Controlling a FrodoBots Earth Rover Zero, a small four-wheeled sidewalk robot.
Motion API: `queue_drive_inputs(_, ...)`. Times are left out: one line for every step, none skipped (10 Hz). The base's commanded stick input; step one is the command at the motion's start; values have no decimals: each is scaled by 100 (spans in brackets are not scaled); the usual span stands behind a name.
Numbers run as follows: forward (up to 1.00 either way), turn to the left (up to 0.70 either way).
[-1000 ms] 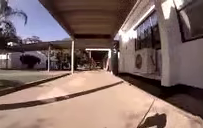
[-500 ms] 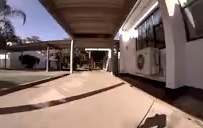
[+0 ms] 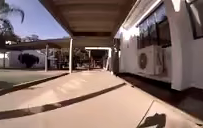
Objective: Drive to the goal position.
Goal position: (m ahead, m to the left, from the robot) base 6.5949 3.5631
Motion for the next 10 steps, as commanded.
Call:
queue_drive_inputs(50,0)
queue_drive_inputs(50,0)
queue_drive_inputs(50,0)
queue_drive_inputs(50,0)
queue_drive_inputs(50,0)
queue_drive_inputs(50,0)
queue_drive_inputs(50,0)
queue_drive_inputs(50,0)
queue_drive_inputs(50,0)
queue_drive_inputs(50,0)
